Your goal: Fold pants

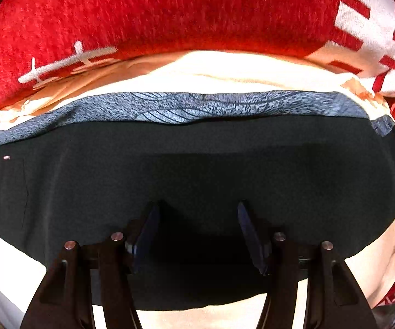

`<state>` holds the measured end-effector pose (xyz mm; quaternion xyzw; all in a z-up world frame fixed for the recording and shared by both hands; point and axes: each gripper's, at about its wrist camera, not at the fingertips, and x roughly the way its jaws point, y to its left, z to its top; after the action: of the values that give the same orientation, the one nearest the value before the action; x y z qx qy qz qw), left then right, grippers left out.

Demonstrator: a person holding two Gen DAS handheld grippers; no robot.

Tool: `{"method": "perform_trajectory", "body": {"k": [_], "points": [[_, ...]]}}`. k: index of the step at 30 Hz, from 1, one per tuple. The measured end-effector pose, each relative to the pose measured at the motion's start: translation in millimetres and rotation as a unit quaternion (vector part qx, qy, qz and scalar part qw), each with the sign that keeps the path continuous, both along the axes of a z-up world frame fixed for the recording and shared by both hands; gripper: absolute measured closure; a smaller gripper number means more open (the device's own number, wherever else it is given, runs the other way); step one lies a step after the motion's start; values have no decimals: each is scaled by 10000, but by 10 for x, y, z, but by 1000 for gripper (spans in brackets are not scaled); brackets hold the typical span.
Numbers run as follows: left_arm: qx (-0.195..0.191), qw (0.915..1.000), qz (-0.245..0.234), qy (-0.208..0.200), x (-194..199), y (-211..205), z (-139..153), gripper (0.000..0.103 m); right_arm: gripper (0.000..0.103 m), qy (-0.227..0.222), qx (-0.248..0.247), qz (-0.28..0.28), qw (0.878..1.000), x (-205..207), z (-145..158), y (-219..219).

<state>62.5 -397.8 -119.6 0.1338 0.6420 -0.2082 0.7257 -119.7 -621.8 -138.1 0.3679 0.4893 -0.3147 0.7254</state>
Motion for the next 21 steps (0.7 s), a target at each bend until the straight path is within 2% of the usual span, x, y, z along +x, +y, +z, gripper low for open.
{"method": "perform_trajectory", "body": {"k": [2,4,5,6,7,10,12,14,16,19,21], "points": [[-26,10000,30,-71,7,-1,-2,42,89,-134,-381,116,9991,1,204,66],[64,10000,49,28,61,-7,-85,42,89,46,-487,67,9988,-33,191,55],[23,10000,82,24,88,-3,-95,42,88,186,-341,-12,9992,-64,93,-2],[41,10000,91,1,112,-10,-83,42,80,432,-4,-134,9990,-107,-77,-89],[81,9999,80,-22,138,-11,-59,42,73,535,83,-141,9984,-92,-93,-132],[-66,9997,156,-194,273,16,94,42,73,385,27,223,9990,-94,119,8],[-155,9994,186,-244,354,19,125,42,73,166,-249,523,9982,-68,340,167],[-81,9995,184,-256,440,-44,76,42,73,108,-582,1043,9928,103,467,281],[-66,9995,234,-213,507,-113,-1,42,73,129,-701,1461,9867,406,423,300],[-98,9994,229,-257,520,-328,-138,42,73,170,-437,1801,9825,898,138,283],[-106,9985,241,-488,510,-390,-192,39,73,119,-139,2051,9786,1125,-54,338]]}}
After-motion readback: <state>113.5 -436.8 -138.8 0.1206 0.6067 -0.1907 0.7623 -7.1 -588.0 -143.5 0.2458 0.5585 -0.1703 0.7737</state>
